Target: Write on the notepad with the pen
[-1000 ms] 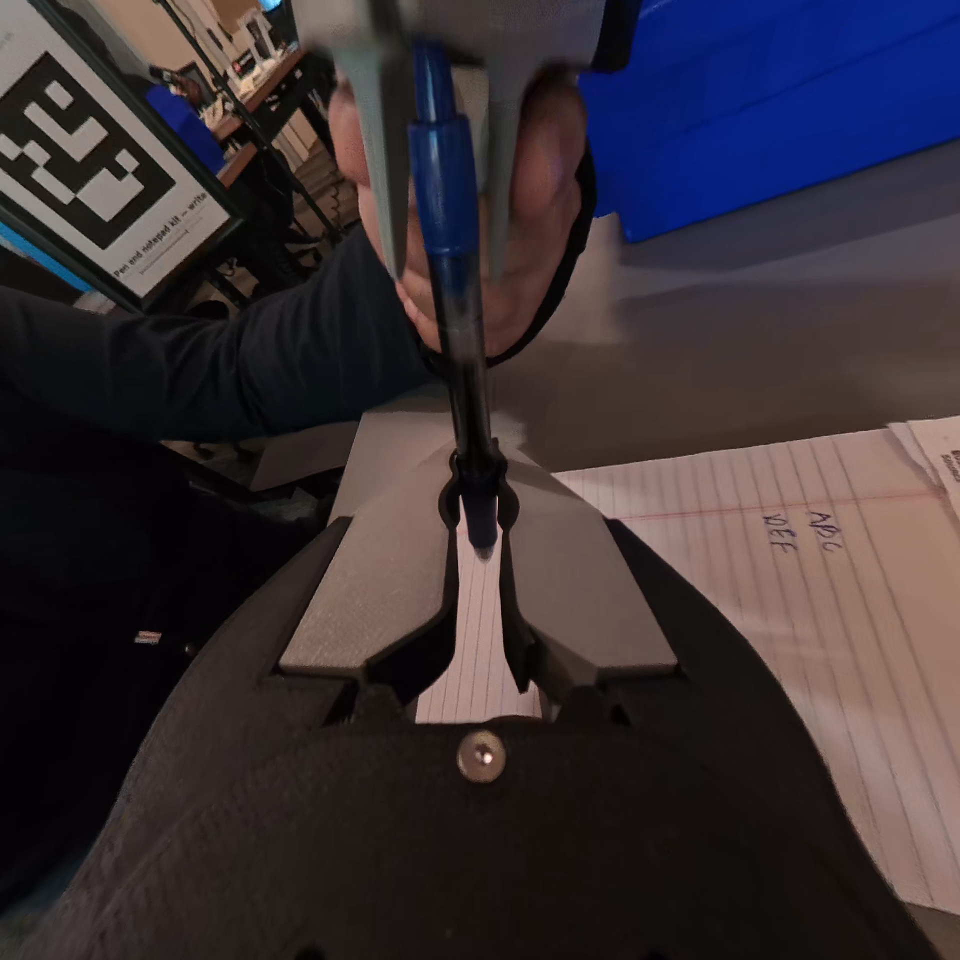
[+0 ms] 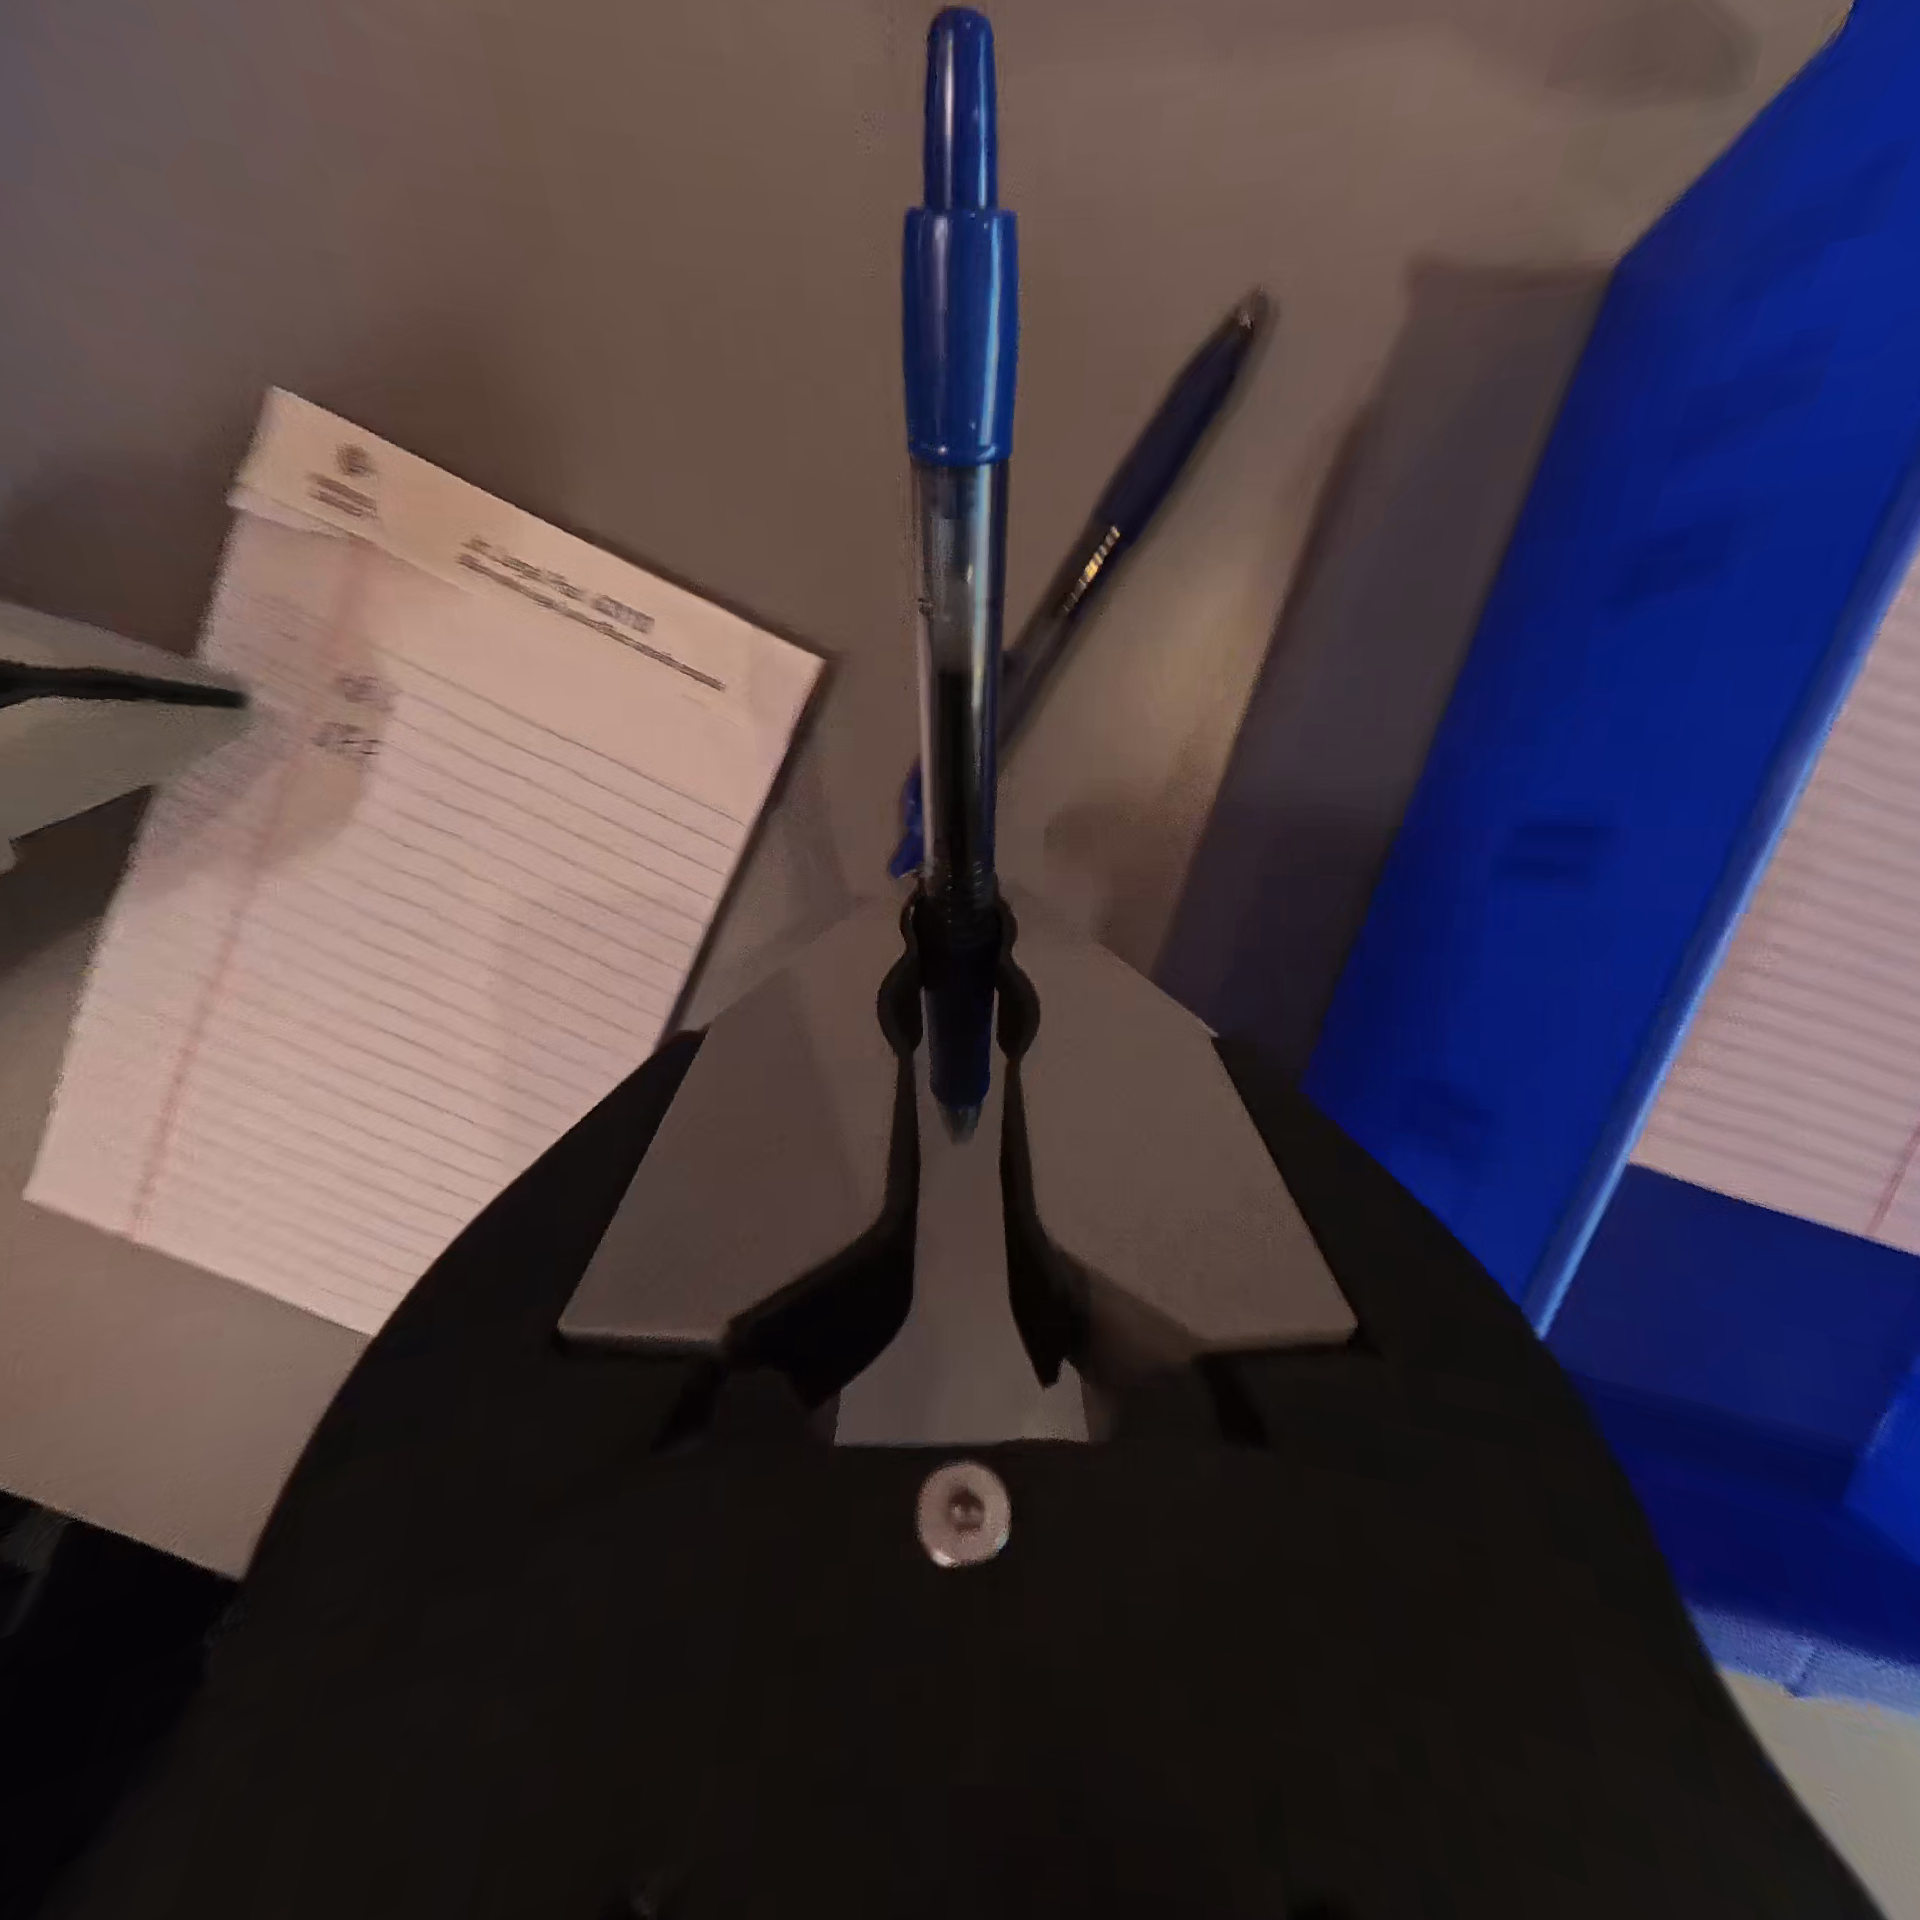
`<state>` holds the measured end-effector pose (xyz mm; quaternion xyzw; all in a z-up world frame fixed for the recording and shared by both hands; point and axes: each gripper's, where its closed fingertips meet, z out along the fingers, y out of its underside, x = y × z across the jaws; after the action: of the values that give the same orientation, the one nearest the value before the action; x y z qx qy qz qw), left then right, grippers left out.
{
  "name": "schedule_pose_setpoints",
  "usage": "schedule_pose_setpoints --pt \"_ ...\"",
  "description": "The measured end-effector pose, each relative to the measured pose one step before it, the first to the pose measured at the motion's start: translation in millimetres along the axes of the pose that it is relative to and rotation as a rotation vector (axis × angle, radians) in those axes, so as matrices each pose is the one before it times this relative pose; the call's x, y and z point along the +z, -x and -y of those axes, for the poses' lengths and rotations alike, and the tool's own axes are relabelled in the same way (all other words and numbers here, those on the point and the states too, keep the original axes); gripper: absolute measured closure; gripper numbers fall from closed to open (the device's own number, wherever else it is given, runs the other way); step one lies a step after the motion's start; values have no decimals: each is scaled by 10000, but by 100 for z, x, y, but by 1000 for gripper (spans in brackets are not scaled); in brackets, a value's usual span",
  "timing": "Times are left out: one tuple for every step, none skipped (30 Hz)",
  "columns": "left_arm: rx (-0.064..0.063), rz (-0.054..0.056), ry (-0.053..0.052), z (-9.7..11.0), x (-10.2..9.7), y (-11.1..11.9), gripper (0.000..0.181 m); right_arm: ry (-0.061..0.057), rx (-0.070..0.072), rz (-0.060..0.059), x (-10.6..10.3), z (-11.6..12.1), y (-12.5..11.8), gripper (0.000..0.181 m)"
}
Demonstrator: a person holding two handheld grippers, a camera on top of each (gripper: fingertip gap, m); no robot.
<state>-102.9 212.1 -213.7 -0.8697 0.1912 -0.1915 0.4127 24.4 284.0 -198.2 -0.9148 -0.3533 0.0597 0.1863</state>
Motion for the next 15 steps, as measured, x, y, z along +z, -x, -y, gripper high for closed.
schedule_pose_setpoints --pt "-25 183 401 -592 394 273 181 265 126 -458 521 -254 -731 176" --pt "-54 -60 170 -217 182 -23 181 153 92 -365 415 -85 -589 176" --pt "-108 -44 -84 103 -75 55 181 144 116 -162 380 -44 -338 176" --pt "-192 -2 -139 136 -175 213 181 145 144 -71 346 -37 -252 176" --pt "-166 -8 35 -112 -88 219 181 141 117 -115 299 -38 -320 176" --pt "-105 26 118 -195 17 220 181 100 84 -151 212 6 -357 176" --pt "-79 -21 59 -79 48 80 181 49 69 -59 123 67 -186 176" --pt "-34 -26 17 -18 19 3 181 8 69 65 72 121 25 176" --pt "-19 -20 -6 3 -15 -6 181 -52 51 60 -4 208 15 176" --pt "0 -29 -1 1 -4 -31 181 -100 17 -55 -49 267 -153 172" --pt "3 -50 7 -12 2 -52 181 -94 -18 -83 -64 235 -187 163" --pt "-20 -9 -3 6 -7 4 181 -56 -31 -19 -49 156 -68 156" --pt "-18 7 -5 -5 -5 26 181 -58 -52 -52 -28 138 -92 156" --pt "-3 -9 -1 14 -5 -4 181 -124 -95 -114 -79 194 -160 157" --pt "11 -24 -3 -2 1 -39 181 -212 -88 -45 -115 283 -11 160"
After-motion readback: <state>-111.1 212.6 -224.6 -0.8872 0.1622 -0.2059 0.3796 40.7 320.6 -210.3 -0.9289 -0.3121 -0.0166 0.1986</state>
